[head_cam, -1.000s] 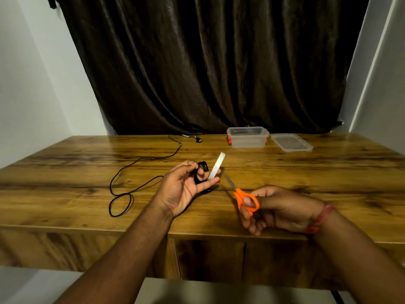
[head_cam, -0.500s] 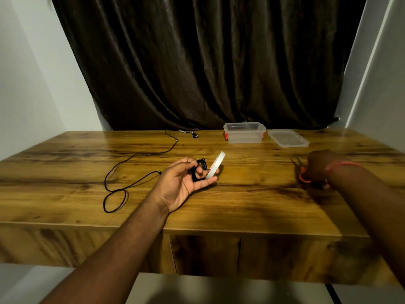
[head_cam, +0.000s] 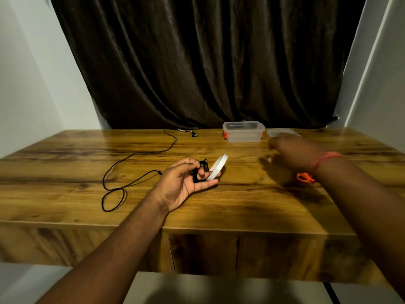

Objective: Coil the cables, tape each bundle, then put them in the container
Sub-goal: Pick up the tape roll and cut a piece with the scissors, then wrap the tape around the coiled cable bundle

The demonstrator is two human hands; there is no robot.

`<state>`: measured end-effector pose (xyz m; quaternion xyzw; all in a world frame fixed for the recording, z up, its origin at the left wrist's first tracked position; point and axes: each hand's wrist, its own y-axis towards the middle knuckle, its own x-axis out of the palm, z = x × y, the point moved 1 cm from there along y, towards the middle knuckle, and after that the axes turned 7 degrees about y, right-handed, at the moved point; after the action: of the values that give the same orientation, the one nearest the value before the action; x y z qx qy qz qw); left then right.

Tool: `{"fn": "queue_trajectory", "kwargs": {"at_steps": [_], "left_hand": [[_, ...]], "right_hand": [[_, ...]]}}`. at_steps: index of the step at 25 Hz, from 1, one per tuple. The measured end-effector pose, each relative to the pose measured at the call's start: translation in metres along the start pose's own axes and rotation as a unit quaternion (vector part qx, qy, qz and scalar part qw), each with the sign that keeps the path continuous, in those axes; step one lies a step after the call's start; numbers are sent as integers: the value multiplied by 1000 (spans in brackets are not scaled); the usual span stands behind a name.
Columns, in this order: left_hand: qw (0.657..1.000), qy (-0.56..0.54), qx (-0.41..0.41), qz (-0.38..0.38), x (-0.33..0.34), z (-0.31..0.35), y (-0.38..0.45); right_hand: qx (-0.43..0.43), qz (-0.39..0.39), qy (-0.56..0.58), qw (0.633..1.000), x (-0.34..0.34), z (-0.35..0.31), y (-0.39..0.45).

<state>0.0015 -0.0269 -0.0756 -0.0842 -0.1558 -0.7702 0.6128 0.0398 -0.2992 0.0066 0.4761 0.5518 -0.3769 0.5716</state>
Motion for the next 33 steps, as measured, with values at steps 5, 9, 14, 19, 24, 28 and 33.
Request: {"fn": "queue_trajectory", "kwargs": {"at_steps": [5,9,14,19,24,28,33], "left_hand": [[1000,20,-10,1,0,-3,0],[999,35,-15,4,5,-2,-1],[998,56,-25,6,10,1,-2],[999,44,-21,-5,8,1,-2],[999,45,-15,-12,8,0,-2],[999,49,-15,-16,7,0,-2],[998,52,-13,-23,6,-1,-3]], "right_hand": [[-240,3,143,960,2,-58,-8],[-255,-4,114,960,12,-63,-5],[-241,11,108,965,28,-63,-3],[-185,23,144,972,56,-48,-11],[-37,115,124,985,67,-10,-18],[37,137,122,982,75,3,-13],[50,170,112,978,81,0,-9]]}}
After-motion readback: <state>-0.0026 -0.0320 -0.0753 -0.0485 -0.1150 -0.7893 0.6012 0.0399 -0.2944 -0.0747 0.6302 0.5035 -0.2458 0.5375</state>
